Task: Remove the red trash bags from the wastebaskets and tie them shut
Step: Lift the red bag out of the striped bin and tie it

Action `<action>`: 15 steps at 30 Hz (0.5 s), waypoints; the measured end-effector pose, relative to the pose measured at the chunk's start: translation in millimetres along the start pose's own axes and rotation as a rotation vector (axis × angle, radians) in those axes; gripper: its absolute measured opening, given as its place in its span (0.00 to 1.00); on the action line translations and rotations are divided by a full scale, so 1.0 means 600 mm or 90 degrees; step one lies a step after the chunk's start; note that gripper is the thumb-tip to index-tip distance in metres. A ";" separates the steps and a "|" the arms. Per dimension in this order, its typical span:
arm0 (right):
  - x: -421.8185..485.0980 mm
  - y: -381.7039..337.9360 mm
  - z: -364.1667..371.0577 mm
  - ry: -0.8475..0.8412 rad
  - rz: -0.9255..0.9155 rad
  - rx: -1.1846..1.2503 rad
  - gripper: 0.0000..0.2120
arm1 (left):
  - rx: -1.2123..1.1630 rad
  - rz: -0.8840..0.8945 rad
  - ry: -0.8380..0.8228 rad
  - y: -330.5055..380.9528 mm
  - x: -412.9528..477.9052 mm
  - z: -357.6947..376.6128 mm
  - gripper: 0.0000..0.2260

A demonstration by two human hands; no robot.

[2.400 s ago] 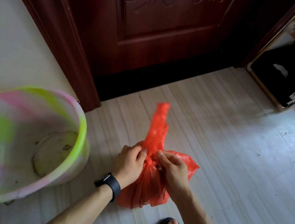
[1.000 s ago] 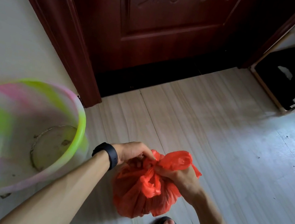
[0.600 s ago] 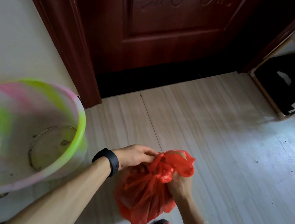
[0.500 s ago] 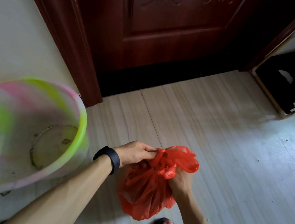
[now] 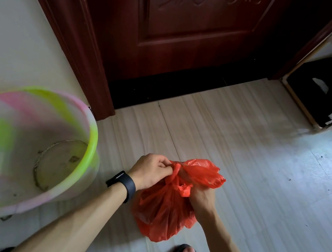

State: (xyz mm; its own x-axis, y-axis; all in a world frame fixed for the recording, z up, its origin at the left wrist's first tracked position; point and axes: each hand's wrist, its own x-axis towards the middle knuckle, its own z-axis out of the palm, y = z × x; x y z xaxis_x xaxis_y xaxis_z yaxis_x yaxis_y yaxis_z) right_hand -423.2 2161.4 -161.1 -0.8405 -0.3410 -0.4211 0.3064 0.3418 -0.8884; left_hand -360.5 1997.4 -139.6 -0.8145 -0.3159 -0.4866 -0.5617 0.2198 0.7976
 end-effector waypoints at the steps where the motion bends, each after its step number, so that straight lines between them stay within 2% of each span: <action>1: -0.001 -0.003 0.001 -0.010 0.028 0.059 0.09 | 0.104 0.038 0.046 0.002 -0.002 0.002 0.08; 4: -0.005 -0.011 0.000 -0.013 0.058 0.171 0.15 | 0.388 0.225 0.175 -0.003 -0.009 0.005 0.08; 6: -0.008 -0.015 -0.005 -0.005 0.062 0.221 0.15 | 0.486 0.324 0.219 -0.015 -0.009 0.002 0.08; 9: -0.020 -0.020 -0.017 0.002 0.071 0.240 0.09 | 0.592 0.392 0.263 -0.043 -0.010 -0.007 0.08; 12: -0.029 -0.014 -0.034 0.010 0.084 0.248 0.10 | 0.714 0.459 0.307 -0.065 -0.015 -0.016 0.06; 15: -0.037 -0.014 -0.048 0.019 0.097 0.223 0.09 | 0.758 0.509 0.329 -0.078 -0.021 -0.023 0.05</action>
State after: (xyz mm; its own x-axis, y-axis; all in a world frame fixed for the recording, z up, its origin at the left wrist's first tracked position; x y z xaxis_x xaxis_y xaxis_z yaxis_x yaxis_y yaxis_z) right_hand -420.1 2191.5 -139.2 -0.7846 -0.2823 -0.5520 0.5587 0.0642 -0.8269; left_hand -322.1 1978.3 -165.8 -0.9553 0.0197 0.2950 -0.0048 0.9966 -0.0820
